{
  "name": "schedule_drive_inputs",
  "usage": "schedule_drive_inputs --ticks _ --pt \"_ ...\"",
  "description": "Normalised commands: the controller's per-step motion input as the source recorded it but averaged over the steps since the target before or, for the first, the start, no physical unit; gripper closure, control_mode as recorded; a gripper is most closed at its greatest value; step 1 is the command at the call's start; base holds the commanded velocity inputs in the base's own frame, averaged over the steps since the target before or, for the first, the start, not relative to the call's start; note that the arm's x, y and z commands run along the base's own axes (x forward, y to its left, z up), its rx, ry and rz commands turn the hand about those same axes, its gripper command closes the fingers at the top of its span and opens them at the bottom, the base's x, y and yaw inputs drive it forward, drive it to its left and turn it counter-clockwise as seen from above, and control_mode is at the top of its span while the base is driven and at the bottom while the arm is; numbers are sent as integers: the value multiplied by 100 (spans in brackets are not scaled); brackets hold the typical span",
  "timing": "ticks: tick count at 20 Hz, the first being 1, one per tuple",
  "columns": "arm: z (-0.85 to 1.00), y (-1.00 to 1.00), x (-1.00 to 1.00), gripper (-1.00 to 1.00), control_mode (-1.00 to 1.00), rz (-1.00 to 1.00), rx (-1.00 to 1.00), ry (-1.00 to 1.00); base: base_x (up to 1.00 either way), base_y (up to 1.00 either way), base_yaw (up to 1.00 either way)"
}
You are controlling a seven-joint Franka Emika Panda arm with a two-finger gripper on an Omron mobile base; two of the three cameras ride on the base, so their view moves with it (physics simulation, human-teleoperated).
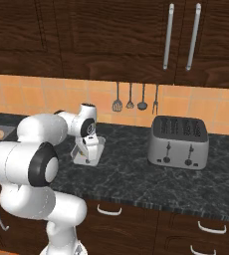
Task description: Take the meat container that has the shrimp and place it on the second highest rack of the freezer. Then take the vegetable container that has the eggplant and squash and place it on the highest rack of the freezer.
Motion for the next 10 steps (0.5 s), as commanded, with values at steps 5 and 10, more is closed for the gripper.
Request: schedule_drive_inputs --ticks 5,10 --pt "-13 0 15 -100 -100 -9 0 -2 0 0 0" --pt "-10 3 5 -100 -100 -8 -1 -6 0 0 0"
